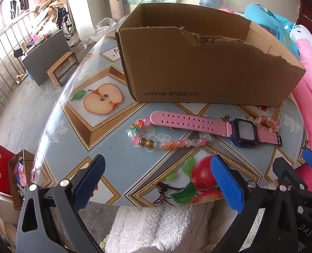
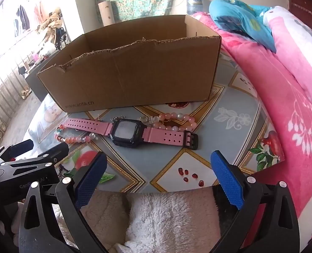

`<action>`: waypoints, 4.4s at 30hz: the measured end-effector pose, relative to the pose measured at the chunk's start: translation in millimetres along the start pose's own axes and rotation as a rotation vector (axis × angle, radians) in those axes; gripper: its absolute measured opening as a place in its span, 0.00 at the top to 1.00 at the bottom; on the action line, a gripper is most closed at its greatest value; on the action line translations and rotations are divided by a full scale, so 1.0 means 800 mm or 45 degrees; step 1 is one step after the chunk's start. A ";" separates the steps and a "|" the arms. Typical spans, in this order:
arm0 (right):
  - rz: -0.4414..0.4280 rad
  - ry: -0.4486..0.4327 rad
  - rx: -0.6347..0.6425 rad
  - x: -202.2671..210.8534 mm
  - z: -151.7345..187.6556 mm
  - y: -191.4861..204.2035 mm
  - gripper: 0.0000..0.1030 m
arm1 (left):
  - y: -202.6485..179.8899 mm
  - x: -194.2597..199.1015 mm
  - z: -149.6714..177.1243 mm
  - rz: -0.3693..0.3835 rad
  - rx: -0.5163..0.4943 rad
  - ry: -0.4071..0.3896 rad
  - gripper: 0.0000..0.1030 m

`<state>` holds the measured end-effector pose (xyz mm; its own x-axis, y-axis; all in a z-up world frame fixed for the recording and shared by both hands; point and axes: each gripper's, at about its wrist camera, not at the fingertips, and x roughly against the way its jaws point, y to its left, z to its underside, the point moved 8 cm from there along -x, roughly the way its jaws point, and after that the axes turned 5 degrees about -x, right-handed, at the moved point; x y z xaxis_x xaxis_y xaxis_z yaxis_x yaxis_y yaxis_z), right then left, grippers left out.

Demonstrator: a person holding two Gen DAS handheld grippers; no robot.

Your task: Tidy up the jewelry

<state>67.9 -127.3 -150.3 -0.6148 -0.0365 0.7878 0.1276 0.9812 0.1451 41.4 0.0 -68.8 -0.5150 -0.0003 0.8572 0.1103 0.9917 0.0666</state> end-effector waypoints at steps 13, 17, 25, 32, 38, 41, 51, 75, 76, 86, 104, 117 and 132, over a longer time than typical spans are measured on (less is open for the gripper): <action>-0.007 0.010 0.005 -0.004 0.008 -0.012 0.08 | -0.003 -0.011 0.010 0.000 0.003 0.029 0.04; 0.013 0.021 0.014 -0.008 0.007 -0.002 0.08 | 0.004 -0.012 0.008 0.006 0.006 0.032 0.04; 0.015 0.026 0.012 -0.008 0.005 -0.003 0.09 | 0.008 -0.012 0.007 0.005 0.008 0.033 0.04; 0.013 0.027 0.012 -0.008 0.006 -0.003 0.09 | 0.007 -0.010 0.007 0.003 0.009 0.035 0.04; 0.015 0.029 0.013 -0.008 0.007 -0.003 0.09 | 0.007 -0.010 0.006 0.000 0.011 0.035 0.04; 0.015 0.028 0.013 -0.009 0.008 -0.003 0.09 | 0.008 -0.010 0.006 -0.001 0.012 0.033 0.04; 0.017 0.035 0.019 -0.009 0.009 -0.001 0.09 | 0.010 -0.009 0.005 -0.003 0.016 0.033 0.04; 0.034 0.043 0.023 -0.010 0.010 0.000 0.09 | 0.010 -0.010 0.004 -0.005 0.022 0.032 0.04; 0.035 0.043 0.023 -0.010 0.010 0.000 0.09 | 0.011 -0.011 0.005 -0.006 0.022 0.032 0.04; 0.044 0.041 0.025 -0.010 0.010 0.001 0.09 | 0.013 -0.013 0.007 -0.013 0.024 0.035 0.04; -0.048 -0.174 0.237 0.006 -0.018 0.020 0.21 | 0.006 0.001 -0.020 0.111 -0.097 -0.279 0.04; -0.237 -0.043 0.631 -0.051 -0.020 0.068 0.43 | -0.008 -0.017 -0.029 0.072 -0.317 -0.358 0.07; -0.204 0.085 0.827 -0.083 -0.015 0.091 0.53 | -0.011 -0.042 -0.019 0.053 -0.388 -0.317 0.07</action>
<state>127.1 -55.4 -185.0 -0.5349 -0.1826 0.8249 -0.4682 0.8768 -0.1095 70.8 -10.4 -90.1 -0.6912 0.1078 0.7146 0.3634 0.9066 0.2147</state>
